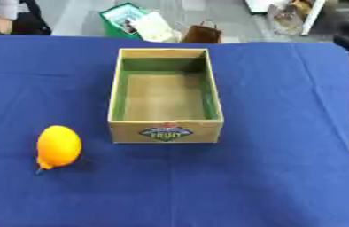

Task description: Pick up objects on the table and place them in the box.

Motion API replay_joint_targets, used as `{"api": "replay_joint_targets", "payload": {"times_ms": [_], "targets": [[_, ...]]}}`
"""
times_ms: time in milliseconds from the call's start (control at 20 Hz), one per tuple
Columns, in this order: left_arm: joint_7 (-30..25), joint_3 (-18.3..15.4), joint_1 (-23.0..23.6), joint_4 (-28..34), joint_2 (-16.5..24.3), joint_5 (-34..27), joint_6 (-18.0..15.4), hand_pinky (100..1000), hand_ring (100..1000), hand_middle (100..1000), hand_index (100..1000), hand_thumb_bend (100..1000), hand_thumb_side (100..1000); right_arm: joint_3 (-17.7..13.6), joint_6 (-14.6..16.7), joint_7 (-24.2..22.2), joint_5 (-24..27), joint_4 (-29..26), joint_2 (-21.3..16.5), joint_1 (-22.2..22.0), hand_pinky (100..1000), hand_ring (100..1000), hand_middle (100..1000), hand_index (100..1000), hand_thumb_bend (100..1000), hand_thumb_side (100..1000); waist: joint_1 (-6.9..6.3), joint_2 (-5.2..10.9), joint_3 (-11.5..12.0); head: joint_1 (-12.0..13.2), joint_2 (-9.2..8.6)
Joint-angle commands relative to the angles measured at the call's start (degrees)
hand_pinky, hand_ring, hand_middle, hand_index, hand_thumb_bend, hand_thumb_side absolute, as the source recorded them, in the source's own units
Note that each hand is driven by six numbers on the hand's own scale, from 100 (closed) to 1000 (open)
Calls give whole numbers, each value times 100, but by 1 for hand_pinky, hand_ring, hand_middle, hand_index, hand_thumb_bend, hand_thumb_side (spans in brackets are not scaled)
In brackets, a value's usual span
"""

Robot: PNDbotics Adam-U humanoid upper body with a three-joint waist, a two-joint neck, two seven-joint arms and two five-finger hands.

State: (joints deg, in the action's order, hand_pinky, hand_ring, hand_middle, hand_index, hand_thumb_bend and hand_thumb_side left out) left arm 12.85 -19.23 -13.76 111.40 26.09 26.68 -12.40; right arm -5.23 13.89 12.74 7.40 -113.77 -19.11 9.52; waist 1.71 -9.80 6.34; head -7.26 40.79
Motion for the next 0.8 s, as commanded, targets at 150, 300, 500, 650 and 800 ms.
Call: {"api": "replay_joint_targets", "payload": {"times_ms": [150,300,500,650,800], "targets": [[86,524,-32,-585,1217,922,-216,587,585,605,830,100,800,14,-18,-28,31,-82,-156,29,795,820,765,840,100,1000,-62,117,-6,2,44],[-332,771,53,-914,1647,1081,-276,596,598,624,857,100,860,25,-21,-42,40,-82,-168,27,795,820,765,840,100,1000,-78,129,-12,8,6],[-1061,1002,193,-1111,2137,1089,-402,597,603,627,863,186,902,30,-20,-46,46,-82,-181,31,795,820,766,840,100,1000,-94,123,-14,-10,-87],[-1407,1146,220,-1176,2413,1047,-551,597,611,640,869,256,944,38,-13,-44,56,-82,-187,37,795,819,766,840,100,1000,-102,117,-14,-20,-149],[-1714,1297,200,-1253,2603,1062,-645,604,628,663,880,351,969,42,-9,-49,58,-82,-190,38,795,820,766,840,100,1000,-98,108,-31,-6,-114]]}}
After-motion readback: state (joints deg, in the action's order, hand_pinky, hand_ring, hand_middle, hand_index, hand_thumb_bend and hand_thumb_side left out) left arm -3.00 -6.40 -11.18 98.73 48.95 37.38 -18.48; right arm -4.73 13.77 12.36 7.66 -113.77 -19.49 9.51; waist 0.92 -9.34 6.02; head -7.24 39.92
